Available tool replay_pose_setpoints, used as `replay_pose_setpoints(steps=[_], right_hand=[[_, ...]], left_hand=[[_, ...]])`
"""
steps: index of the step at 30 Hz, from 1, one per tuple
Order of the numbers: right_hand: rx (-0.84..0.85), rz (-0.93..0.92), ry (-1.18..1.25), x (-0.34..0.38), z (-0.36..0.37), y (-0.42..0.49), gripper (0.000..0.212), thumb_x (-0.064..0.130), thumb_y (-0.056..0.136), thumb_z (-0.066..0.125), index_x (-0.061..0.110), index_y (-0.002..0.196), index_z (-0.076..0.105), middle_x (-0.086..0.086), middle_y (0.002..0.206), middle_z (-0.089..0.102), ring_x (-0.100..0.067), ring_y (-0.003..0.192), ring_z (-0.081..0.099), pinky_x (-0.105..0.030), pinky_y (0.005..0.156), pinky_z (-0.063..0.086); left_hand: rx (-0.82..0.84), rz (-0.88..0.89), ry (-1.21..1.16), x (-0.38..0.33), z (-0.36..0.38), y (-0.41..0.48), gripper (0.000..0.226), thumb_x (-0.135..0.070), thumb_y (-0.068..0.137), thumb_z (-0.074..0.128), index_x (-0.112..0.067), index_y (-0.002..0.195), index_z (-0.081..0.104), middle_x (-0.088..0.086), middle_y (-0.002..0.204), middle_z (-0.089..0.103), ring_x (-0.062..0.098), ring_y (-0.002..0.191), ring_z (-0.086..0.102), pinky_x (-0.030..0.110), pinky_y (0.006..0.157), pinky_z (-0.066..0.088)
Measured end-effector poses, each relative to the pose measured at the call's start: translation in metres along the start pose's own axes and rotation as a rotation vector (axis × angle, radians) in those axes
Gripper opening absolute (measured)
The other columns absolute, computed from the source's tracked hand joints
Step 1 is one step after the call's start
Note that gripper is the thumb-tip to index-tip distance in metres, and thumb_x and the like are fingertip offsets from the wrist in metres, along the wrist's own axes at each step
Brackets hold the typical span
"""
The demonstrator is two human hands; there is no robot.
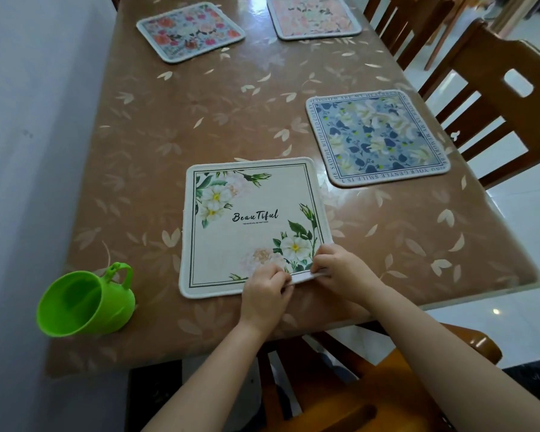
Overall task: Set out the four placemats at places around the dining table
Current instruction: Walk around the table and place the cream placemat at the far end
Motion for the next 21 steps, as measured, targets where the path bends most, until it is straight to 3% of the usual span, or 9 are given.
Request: replay_pose_setpoints(steps=[9,14,21], right_hand=[[0.004,0.104,0.06,-0.015,0.009,-0.001,0.007,0.001,0.075,0.064,0.008,0.075,0.066,-0.007,0.09,0.058,-0.021,0.092,0.051,-0.029,0.071,0.044],[0.013,0.138,0.057,-0.018,0.016,-0.003,0.013,-0.005,0.072,0.059,0.008,0.071,0.061,-0.009,0.088,0.056,-0.026,0.089,0.049,-0.033,0.072,0.044],[0.083,0.124,0.004,-0.013,0.023,-0.013,0.006,0.005,0.075,0.059,0.009,0.078,0.061,-0.007,0.092,0.055,-0.021,0.088,0.046,-0.026,0.073,0.037]], left_hand=[[-0.027,-0.041,0.143,0.049,-0.045,-0.027,0.017,0.008,0.061,0.074,-0.002,0.071,0.065,0.011,0.07,0.062,0.03,0.065,0.059,0.036,0.055,0.052],[0.017,-0.034,0.137,0.047,-0.048,-0.026,0.018,0.011,0.058,0.071,-0.002,0.065,0.06,0.011,0.065,0.06,0.028,0.061,0.057,0.036,0.051,0.051],[0.052,-0.05,0.103,0.049,-0.045,-0.039,0.016,0.009,0.064,0.071,-0.003,0.068,0.062,0.01,0.069,0.062,0.028,0.066,0.059,0.036,0.056,0.052]])
Point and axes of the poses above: each hand's wrist, its own y-axis towards the middle knuckle, its own z-axis out of the palm, x = y × z, the point moved 7 cm from there along y, towards the middle knuckle
